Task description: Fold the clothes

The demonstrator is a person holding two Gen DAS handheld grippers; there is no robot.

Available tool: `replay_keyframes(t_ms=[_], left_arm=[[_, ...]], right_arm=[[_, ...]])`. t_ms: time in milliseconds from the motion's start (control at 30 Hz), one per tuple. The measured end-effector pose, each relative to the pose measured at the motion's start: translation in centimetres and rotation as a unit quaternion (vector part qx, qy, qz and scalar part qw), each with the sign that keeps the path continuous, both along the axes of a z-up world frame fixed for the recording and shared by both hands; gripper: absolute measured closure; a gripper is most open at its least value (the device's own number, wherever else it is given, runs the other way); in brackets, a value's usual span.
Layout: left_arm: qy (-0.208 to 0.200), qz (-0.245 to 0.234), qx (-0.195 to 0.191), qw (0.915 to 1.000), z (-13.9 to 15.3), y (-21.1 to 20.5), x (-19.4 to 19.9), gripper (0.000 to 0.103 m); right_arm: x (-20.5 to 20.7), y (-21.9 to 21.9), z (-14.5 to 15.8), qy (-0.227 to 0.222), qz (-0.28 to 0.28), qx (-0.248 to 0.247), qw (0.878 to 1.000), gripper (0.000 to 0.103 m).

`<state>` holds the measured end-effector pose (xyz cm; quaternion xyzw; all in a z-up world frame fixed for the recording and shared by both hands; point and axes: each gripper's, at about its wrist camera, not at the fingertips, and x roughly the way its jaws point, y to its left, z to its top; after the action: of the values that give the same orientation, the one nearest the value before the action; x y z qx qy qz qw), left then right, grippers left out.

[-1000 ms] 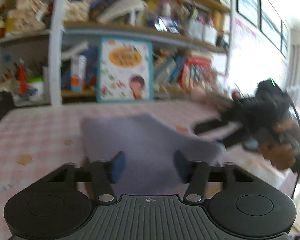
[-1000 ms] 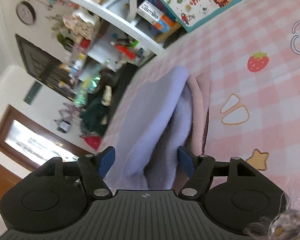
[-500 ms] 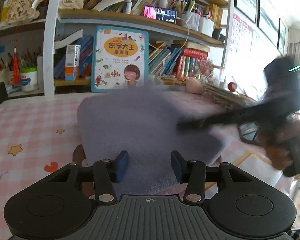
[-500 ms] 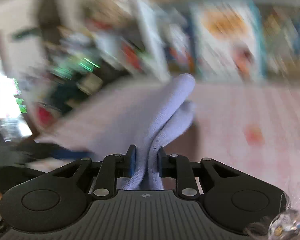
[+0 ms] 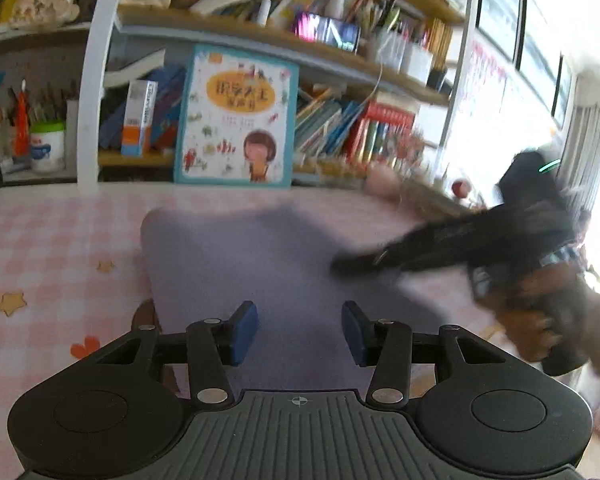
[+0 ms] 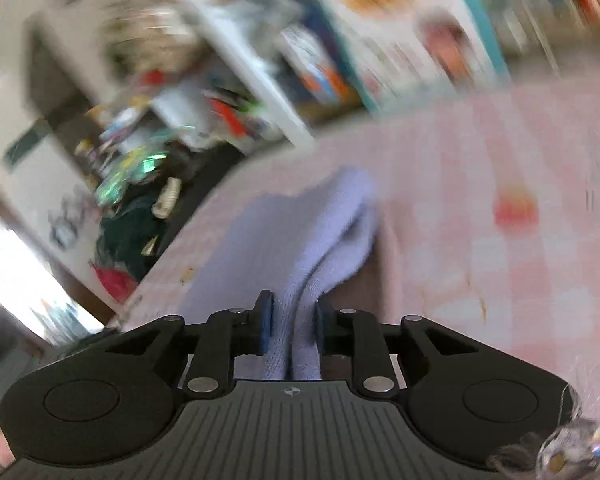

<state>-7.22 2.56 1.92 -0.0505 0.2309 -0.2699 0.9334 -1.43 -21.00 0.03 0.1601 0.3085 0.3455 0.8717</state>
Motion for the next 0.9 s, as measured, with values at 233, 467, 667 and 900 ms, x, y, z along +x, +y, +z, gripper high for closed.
replay_keyframes(t_ms=[233,467,667,900], left_arm=[[0.019,0.0,-0.024,0.9995,-0.3,0.4,0.6,0.055],[0.0,0.06,-0.023,0.9979,1.6,4.0,-0.2,0.009],[0.117,0.067,-0.094,0.9864,-1.3,6.6,3.7,0.007],[0.164,0.058,-0.124,0.9769,-3.5,5.9,5.9,0.009]], right_arm=[[-0.3,0.8,-1.3,0.001,-0.022,-0.066,0.998,0.08],[-0.1,-1.5,-0.4,0.029,-0.061,-0.044,0.997,0.029],[0.8,-2.5,-2.3,0.133,-0.051,-0.025,0.99,0.029],[1.1,-2.0,-2.9,0.146,-0.028,0.005,0.989,0.047]])
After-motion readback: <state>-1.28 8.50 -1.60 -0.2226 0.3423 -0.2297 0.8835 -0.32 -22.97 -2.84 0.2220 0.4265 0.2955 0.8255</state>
